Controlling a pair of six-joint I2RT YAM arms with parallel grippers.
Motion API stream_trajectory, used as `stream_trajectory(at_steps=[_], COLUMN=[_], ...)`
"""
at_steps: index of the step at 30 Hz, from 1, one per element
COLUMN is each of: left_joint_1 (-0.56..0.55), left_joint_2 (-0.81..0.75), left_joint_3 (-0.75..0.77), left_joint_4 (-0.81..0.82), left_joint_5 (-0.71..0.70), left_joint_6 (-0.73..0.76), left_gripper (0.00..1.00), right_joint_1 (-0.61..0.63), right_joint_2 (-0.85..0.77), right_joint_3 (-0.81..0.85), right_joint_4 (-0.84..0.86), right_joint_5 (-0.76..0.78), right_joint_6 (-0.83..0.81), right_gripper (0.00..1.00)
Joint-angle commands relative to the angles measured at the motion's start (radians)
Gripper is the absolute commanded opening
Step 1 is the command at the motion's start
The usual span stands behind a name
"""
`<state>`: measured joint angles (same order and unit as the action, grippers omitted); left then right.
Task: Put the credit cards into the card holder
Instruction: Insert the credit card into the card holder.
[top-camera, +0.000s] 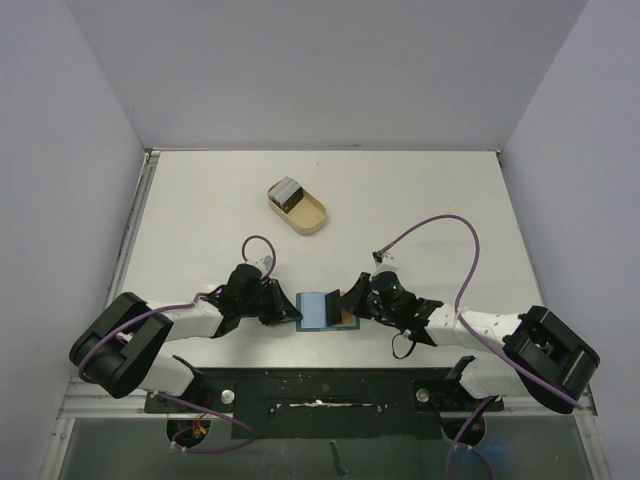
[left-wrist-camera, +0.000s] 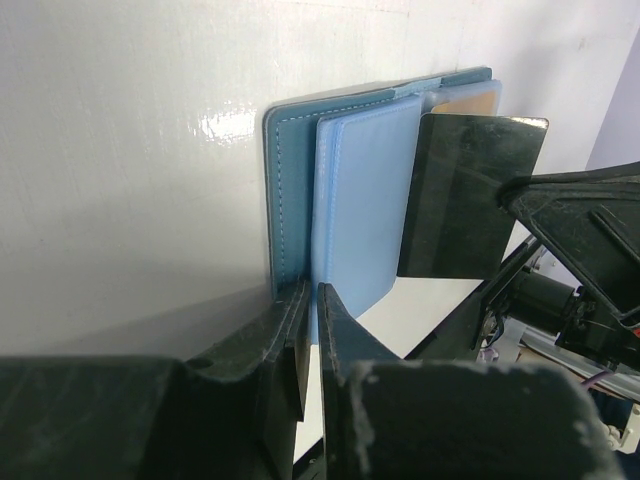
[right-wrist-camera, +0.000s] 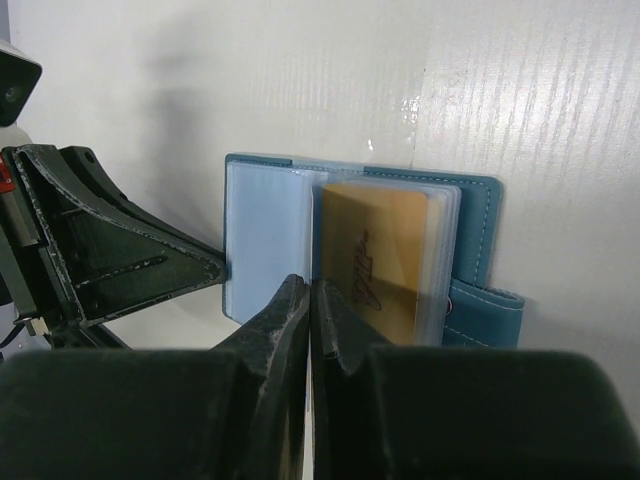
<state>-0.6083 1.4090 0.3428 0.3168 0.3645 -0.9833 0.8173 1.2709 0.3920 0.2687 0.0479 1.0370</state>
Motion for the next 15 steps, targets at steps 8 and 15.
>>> stream_trajectory(at_steps=[8,15], left_joint_1=[-0.007,-0.010], left_joint_2=[0.001,0.001], left_joint_3=[0.018,0.016], left_joint_4=[-0.007,-0.007], left_joint_5=[-0.024,-0.024], left_joint_6=[0.026,0.025], left_gripper=[0.08,0.08], right_joint_1=[-0.011,-0.024], right_joint_2=[0.021,0.041], right_joint_3=[-0.011,-0.031], right_joint_4=[0.090,0.128], right_joint_5=[-0.018,-0.047], right_joint_6=[0.012,0.029], right_gripper=[0.00,0.00])
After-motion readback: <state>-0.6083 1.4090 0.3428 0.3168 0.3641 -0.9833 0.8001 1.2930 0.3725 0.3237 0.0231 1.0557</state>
